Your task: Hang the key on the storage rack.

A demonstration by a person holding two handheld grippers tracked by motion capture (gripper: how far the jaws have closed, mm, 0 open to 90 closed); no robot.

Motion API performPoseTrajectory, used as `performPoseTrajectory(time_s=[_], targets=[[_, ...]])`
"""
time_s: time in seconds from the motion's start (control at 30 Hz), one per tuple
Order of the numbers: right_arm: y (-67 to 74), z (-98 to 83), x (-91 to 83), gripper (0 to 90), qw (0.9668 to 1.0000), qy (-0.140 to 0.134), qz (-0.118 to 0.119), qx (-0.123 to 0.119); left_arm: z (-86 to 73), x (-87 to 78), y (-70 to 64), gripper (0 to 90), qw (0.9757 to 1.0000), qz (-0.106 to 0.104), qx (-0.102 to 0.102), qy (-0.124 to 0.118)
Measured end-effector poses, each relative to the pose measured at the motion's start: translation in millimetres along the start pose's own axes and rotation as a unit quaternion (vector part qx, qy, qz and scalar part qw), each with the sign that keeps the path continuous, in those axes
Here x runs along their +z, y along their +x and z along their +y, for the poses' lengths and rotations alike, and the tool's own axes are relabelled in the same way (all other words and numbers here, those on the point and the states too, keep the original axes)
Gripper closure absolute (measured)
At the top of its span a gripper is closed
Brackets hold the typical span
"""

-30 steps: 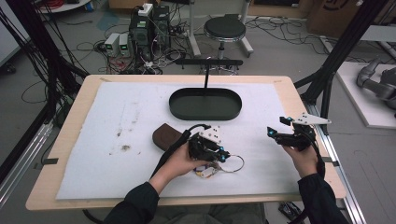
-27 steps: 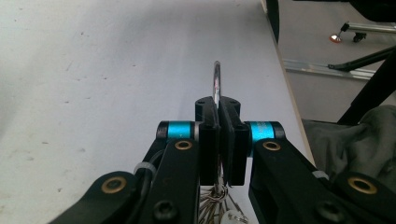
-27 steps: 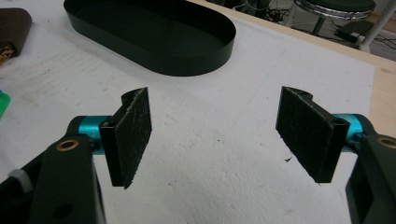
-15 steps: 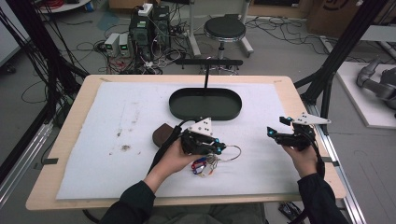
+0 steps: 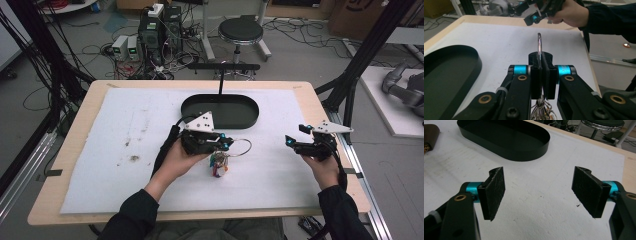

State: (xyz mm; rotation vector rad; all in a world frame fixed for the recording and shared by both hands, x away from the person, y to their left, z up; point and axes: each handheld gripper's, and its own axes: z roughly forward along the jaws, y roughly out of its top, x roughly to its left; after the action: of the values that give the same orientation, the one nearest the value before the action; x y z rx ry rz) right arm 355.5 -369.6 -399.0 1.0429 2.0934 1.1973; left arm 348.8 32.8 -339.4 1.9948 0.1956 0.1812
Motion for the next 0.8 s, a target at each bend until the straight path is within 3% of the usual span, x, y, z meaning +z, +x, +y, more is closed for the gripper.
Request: performPoseTrajectory(time_s=[0.47,0.8], targets=[[-0.4,-0.3,0.7,27.2,1.0,0.002,0.0,0.001,14.3,-35.4,20.4,86.4,0.9978,0.05,-0.008,-0.042],[-0.4,-0.2,0.6,27.2,1.0,0.002,0.001,0.0,19.5,-55.2,38.5,86.4,0.9941,0.087,-0.021,-0.062]])
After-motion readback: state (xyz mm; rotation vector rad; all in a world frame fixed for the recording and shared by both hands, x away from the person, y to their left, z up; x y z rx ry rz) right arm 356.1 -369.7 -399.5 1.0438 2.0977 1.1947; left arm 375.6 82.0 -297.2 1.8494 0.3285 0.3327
